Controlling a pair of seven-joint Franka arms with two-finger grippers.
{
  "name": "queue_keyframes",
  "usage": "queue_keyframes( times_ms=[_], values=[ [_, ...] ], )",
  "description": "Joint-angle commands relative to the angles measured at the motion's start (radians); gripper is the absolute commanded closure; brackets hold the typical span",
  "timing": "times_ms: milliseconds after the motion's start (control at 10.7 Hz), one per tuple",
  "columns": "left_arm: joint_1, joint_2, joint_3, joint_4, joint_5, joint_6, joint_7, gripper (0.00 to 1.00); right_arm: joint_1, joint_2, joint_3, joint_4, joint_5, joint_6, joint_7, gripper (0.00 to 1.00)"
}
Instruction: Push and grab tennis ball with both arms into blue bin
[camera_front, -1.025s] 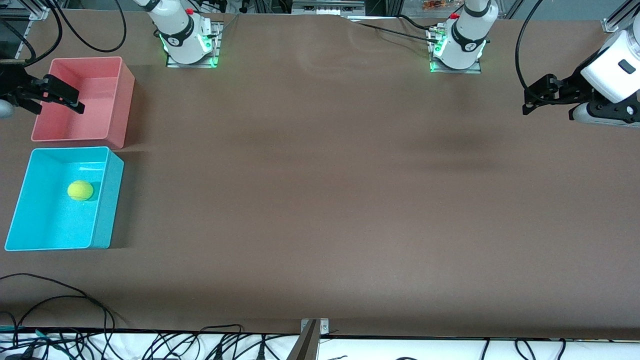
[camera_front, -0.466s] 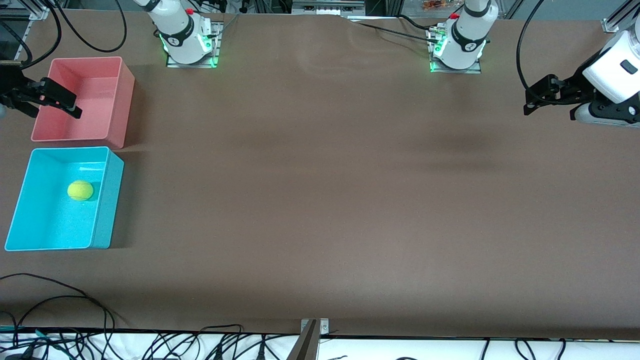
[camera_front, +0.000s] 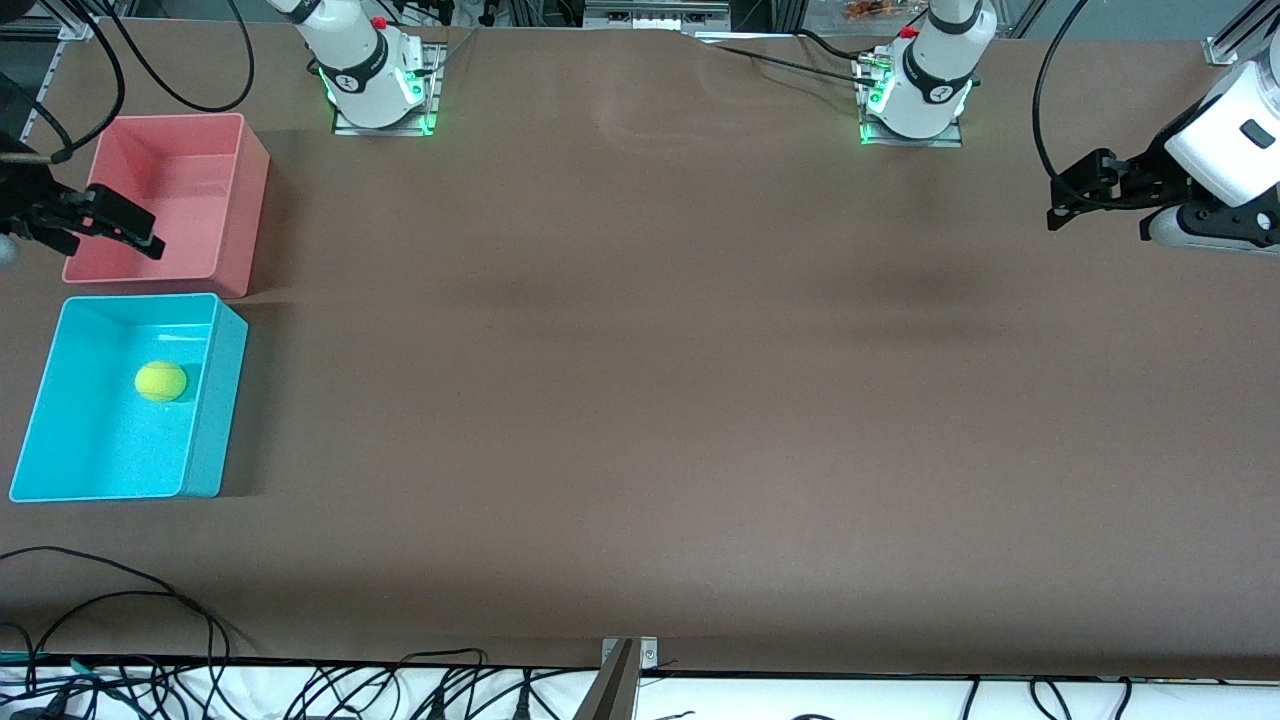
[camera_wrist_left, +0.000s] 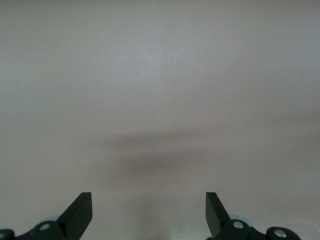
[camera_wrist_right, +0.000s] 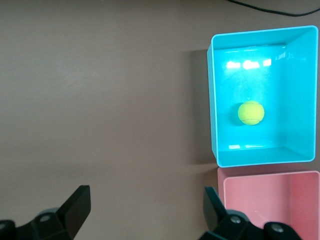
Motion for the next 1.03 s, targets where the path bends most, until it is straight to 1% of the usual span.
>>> queue_keyframes(
  times_ms=[0,186,373,466,746,932],
  values=[
    [-0.005,0.003,-0.003,0.018,0.018,-0.008,-0.011,0.0,-0.002,0.037,0.005,0.063,-0.017,-0.01,0.026,0.0],
    [-0.014,0.0,-0.009,0.018,0.018,-0.022,-0.021,0.0,-0.002,0.041,0.005,0.08,-0.018,-0.027,0.029,0.0],
    [-0.015,0.002,-0.014,0.019,0.02,-0.022,-0.04,0.0,0.005,0.046,0.008,0.103,-0.018,-0.055,0.104,0.0],
    [-0.015,0.002,-0.012,0.018,0.02,-0.023,-0.04,0.0,0.004,0.047,0.006,0.103,-0.018,-0.047,0.098,0.0],
    [-0.015,0.002,-0.012,0.018,0.02,-0.023,-0.04,0.0,-0.001,0.052,0.005,0.103,-0.017,-0.046,0.057,0.0],
    [-0.015,0.002,-0.012,0.019,0.021,-0.023,-0.04,0.0,-0.002,0.054,0.0,0.1,-0.015,-0.043,-0.032,0.0]
  ],
)
